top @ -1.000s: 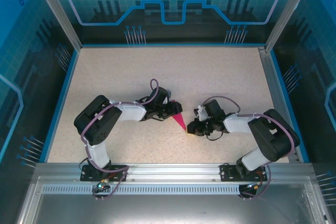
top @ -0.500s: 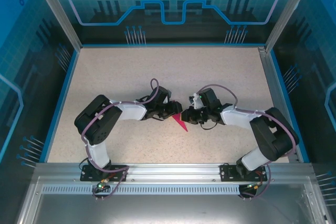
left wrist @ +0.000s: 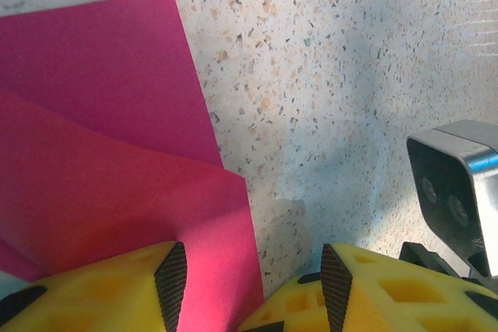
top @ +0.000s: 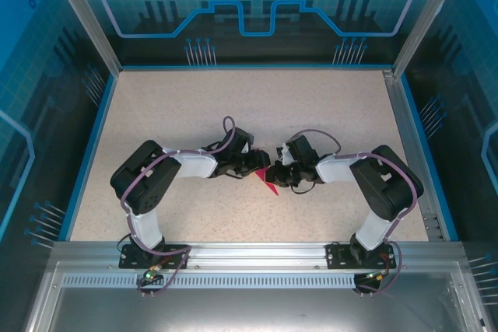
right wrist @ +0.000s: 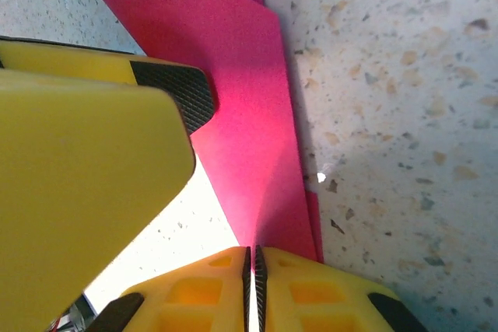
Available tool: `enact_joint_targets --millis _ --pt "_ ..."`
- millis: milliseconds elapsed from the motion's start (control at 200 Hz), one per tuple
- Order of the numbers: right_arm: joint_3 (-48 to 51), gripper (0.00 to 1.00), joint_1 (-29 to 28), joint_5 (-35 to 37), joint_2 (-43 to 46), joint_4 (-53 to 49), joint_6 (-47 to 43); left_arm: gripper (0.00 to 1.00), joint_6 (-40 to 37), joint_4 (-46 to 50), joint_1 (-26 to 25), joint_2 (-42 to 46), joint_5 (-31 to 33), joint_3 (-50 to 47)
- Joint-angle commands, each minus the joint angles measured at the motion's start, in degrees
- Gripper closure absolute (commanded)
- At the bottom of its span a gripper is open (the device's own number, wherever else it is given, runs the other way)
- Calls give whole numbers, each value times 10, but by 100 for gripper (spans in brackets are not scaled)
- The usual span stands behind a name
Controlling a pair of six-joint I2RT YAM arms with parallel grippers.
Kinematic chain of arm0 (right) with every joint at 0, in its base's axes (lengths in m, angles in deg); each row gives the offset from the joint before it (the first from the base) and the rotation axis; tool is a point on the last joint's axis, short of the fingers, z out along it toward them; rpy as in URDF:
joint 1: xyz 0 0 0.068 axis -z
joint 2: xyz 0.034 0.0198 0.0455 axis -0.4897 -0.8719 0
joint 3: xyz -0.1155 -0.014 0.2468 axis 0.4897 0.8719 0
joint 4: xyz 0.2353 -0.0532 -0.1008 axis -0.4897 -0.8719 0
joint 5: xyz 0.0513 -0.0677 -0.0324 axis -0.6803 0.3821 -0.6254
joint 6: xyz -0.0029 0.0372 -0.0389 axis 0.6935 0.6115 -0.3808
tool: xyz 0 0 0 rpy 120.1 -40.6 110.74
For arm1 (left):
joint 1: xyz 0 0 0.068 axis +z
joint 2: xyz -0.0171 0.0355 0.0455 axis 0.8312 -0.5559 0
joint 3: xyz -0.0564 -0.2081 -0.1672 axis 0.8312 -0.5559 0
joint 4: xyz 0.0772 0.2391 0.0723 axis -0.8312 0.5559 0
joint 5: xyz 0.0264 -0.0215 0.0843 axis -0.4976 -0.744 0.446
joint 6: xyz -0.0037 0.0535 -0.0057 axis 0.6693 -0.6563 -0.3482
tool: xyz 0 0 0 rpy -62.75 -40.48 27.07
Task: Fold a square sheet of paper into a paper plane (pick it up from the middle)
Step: Fold the wing for the fifth time at the center of the table.
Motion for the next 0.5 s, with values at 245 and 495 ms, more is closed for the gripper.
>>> enact_joint_targets --millis 245,495 --pt "45 86 -4 34 13 -65 -25 46 -23 43 -4 -19 -14 11" --pt "26 85 -8 -11 67 8 15 46 -18 38 -3 -21 -13 5"
